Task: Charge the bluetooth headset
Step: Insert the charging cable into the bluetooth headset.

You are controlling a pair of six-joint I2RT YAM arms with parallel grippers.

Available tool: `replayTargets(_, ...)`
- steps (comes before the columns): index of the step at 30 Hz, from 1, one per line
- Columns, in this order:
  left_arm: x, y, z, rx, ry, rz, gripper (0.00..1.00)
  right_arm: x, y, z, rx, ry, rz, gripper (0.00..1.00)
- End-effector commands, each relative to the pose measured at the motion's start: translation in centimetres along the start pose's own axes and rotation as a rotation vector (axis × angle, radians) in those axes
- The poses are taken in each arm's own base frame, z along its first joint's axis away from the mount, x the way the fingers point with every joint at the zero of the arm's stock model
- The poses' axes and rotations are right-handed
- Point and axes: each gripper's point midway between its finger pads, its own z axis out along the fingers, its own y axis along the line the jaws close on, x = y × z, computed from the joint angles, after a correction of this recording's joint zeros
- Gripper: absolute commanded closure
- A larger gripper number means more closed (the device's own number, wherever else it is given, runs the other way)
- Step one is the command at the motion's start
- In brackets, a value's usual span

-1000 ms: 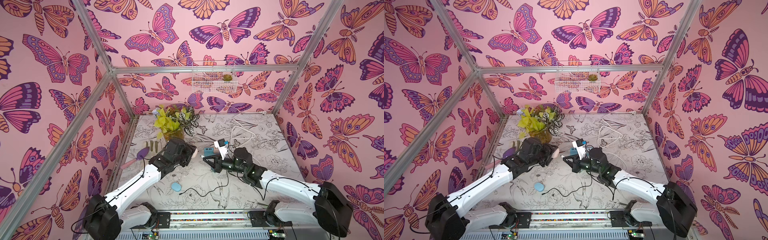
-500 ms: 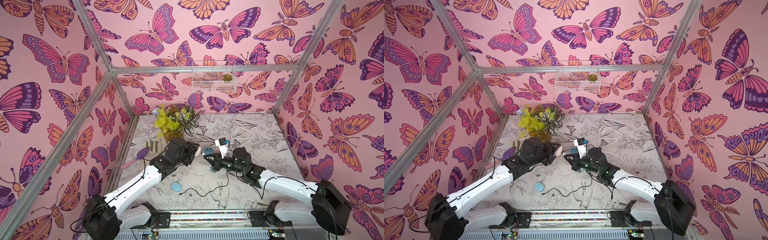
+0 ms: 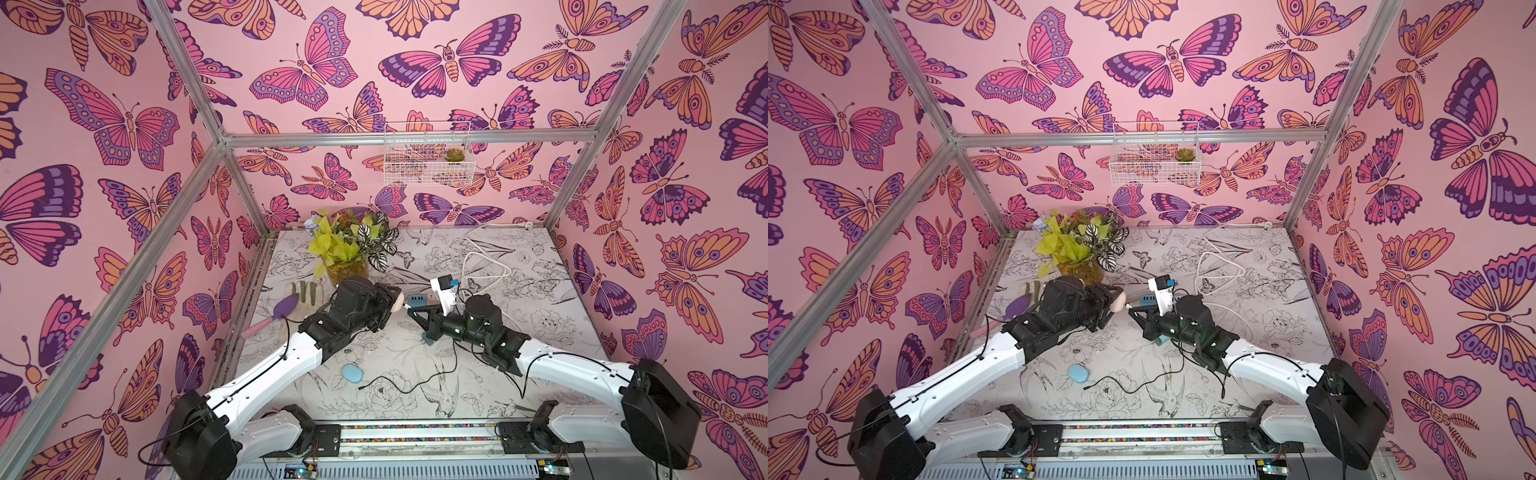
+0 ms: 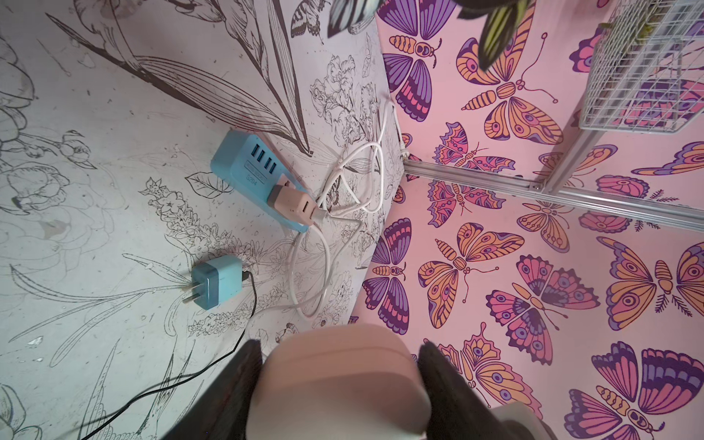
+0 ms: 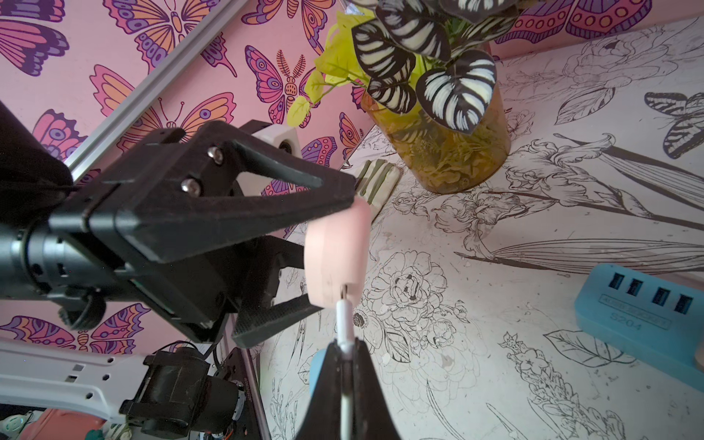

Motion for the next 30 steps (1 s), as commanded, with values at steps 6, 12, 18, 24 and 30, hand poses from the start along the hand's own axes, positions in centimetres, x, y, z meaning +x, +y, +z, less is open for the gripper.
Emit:
replayTargets(6,0.4,-0.4,-0.1,0.029,0.010,-0.004,0.62,-0.9,0.2,0.6,-0.005,-0.033,0.010,1.00)
replayTargets(12,1.0,-0.7,-0.1,0.040,0.030,0.000,0.63,-1.6,0.3,0.5,0.002,-0.057,0.003,1.00)
replayTargets(18,1.6,-1.1,0.0,0.059,0.051,0.016,0.72,-1.9,0.5,0.9,0.001,-0.046,-0.001,1.00)
replayTargets(24,2.6,-1.7,0.4,0.090,0.105,0.057,0.90,-2.2,1.2,1.3,-0.022,-0.020,-0.021,1.00)
replayTargets(30,3.8,-2.0,0.0,0.117,0.165,0.109,1.00,-2.9,1.5,1.0,-0.033,-0.032,-0.042,1.00)
